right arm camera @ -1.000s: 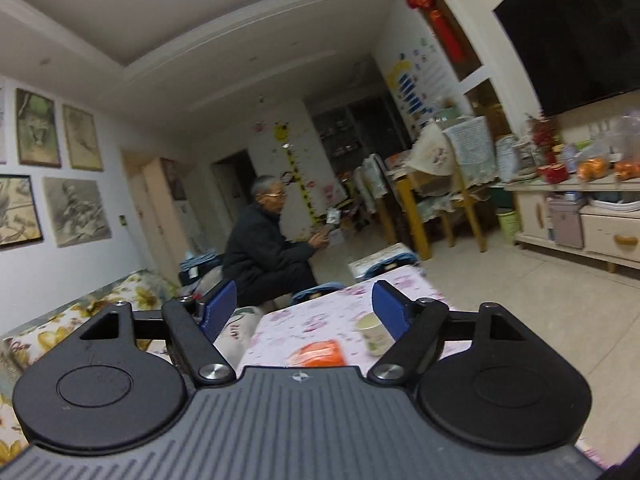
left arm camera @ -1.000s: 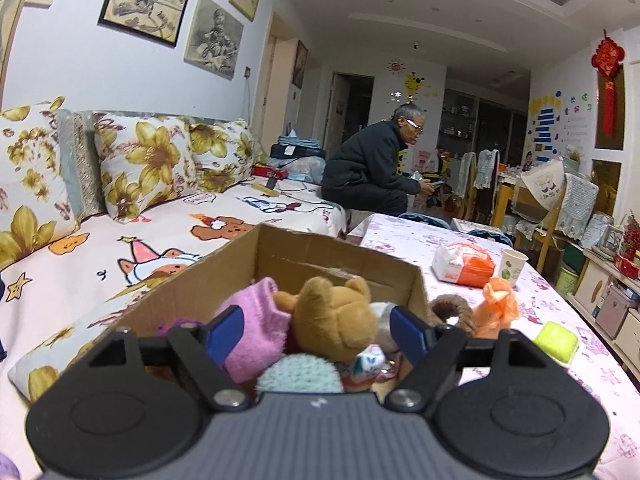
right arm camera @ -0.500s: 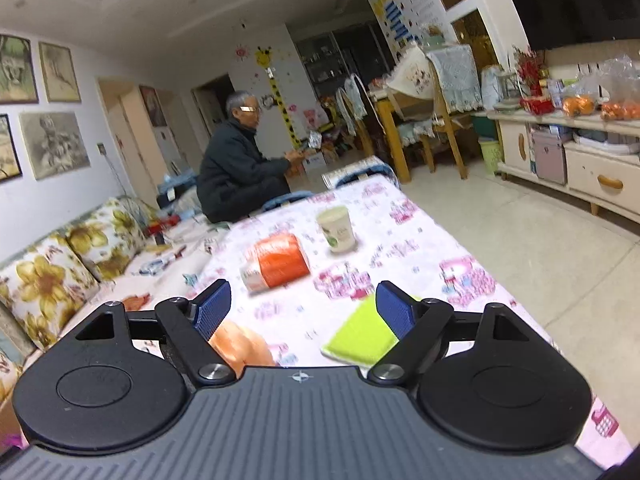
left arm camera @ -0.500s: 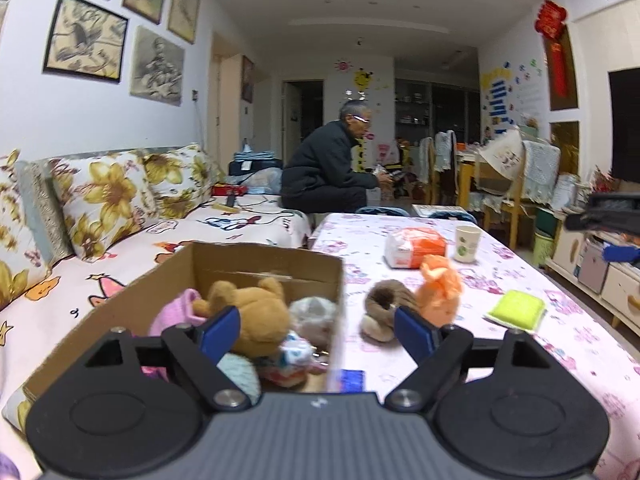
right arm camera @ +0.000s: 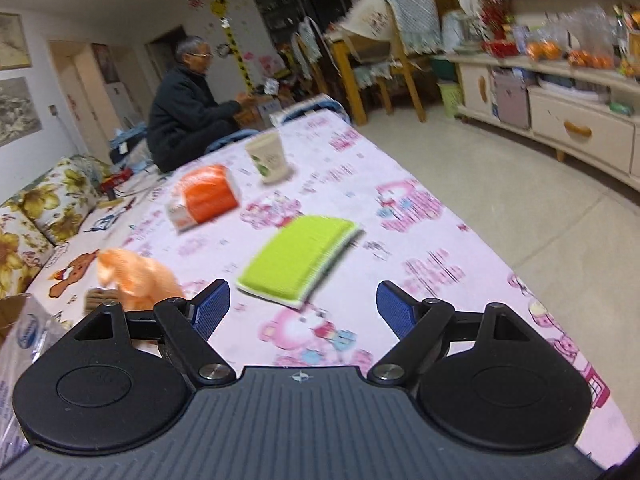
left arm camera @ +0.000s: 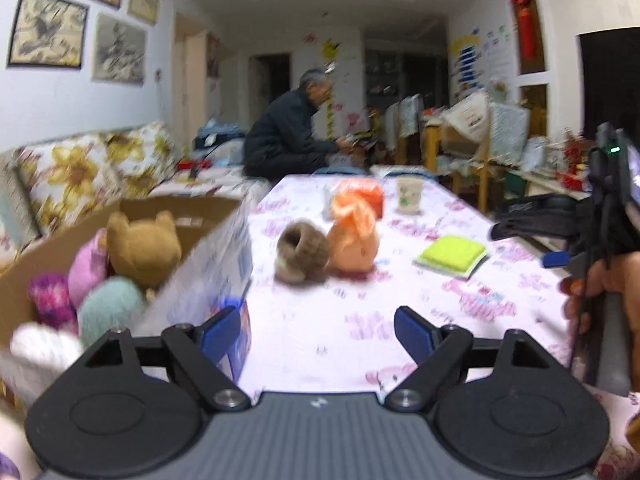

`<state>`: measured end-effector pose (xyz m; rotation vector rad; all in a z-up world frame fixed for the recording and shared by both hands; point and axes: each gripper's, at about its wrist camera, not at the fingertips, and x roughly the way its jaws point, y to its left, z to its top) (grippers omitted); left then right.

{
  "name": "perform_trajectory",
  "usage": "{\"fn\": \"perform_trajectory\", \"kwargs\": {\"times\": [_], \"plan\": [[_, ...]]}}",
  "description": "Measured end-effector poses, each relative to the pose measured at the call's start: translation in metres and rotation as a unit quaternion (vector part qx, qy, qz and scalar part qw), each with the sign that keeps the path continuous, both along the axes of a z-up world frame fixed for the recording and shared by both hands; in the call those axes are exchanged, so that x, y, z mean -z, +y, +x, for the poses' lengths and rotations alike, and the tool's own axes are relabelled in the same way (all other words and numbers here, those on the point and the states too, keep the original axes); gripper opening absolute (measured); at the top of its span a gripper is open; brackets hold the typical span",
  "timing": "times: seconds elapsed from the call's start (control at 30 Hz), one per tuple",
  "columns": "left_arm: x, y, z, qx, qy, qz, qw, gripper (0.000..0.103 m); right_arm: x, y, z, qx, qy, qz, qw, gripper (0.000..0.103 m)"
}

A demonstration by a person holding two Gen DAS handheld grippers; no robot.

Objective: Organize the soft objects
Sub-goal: 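Move the left gripper to the blue tissue packet while the right gripper approaches the green sponge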

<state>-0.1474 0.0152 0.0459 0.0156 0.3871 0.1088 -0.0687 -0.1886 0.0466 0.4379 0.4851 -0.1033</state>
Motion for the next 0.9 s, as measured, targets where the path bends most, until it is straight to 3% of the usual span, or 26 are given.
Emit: {"fn": "perform_trajectory", "kwargs": {"times": [0.17,0.47,0.77,0.9], "plan": [[0.019,-0.01,0.015,-0.067,0.029,-0.002,0.9973,0.084,0.005,-0.011,-0.002,0.003,0.016,0.018,1.0,0.101],[0.036,-0.006,0.041,-0.144,0.047,-0.007,0.9885,0.084,0.014,-0.018,0.009,-0.003,0.02,0.047,0.999,0.101],[0.039,0.006,0.061,-0.185,0.048,-0.014,0.9815,0.085,0.029,-0.022,0.024,-0.006,0.025,0.071,0.997,0.101],[0.043,-0.003,0.071,-0.155,0.057,-0.001,0.9863,0.086,0.031,-0.023,0.029,-0.006,0.028,0.077,0.997,0.101]]}}
